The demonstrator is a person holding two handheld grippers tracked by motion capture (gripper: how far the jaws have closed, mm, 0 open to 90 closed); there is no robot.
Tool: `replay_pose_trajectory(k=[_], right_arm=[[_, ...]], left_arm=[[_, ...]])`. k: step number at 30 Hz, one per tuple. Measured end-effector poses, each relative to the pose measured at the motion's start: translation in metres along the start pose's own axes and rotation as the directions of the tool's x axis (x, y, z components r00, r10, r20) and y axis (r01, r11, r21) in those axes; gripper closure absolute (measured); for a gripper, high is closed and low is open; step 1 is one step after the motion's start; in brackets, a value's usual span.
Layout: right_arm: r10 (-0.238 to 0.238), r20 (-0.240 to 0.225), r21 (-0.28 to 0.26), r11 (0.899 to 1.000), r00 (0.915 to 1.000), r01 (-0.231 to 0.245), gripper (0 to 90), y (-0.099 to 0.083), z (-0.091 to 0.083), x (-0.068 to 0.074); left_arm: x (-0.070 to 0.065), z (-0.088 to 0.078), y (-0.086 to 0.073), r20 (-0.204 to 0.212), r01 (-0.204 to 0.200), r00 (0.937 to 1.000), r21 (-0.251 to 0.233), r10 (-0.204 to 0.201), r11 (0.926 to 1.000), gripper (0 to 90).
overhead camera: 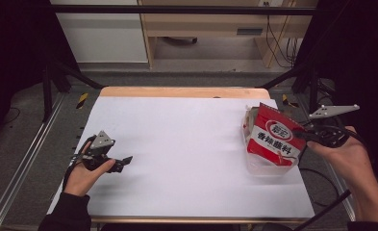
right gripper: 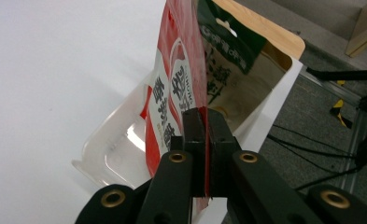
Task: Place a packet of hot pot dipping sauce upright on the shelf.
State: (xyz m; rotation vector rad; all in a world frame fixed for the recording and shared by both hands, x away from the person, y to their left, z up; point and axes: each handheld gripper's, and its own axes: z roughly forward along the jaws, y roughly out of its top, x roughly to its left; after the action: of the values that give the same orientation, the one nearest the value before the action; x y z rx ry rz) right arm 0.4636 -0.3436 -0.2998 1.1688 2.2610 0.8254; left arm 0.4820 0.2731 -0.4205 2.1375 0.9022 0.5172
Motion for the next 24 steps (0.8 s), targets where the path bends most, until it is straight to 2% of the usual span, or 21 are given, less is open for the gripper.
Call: replay_pose_trajectory(k=[3,9,12,16,19,24], right_arm=[[0.017,0.003,0.018,1.0,0.9999,-0.017,88.1,-0.005,0.001,-0.005],[0.019,0.012,0.062,0.998,0.9997,-0.02,82.3,-0.014,0.005,-0.011],[0.011,0.007,0.056,0.998,0.9999,-0.012,77.0,-0.012,0.005,-0.01],[-0.005,0.014,0.056,0.998,0.9999,0.005,60.3,-0.005,0.007,-0.005],[-0.029,0.027,0.026,0.999,0.9992,0.028,47.2,0.008,0.01,0.001],[-0.051,0.048,0.034,0.998,0.9975,0.05,36.9,0.03,0.02,0.009]], left_arm=[[0.0,0.0,0.0,0.0,0.001,1.0,-0.001,-0.001,1.0,7.9],[0.001,0.0,0.0,0.0,0.008,1.0,-0.004,-0.008,1.0,7.9],[0.002,-0.001,-0.001,-0.001,0.009,1.0,-0.005,-0.009,1.0,7.9],[0.001,0.0,-0.001,-0.002,0.008,1.0,-0.003,-0.008,1.0,7.9],[0.001,0.001,-0.001,0.001,0.006,1.0,-0.002,-0.006,1.0,7.9],[0.0,0.0,-0.001,0.001,0.005,1.0,-0.001,-0.005,1.0,7.9]])
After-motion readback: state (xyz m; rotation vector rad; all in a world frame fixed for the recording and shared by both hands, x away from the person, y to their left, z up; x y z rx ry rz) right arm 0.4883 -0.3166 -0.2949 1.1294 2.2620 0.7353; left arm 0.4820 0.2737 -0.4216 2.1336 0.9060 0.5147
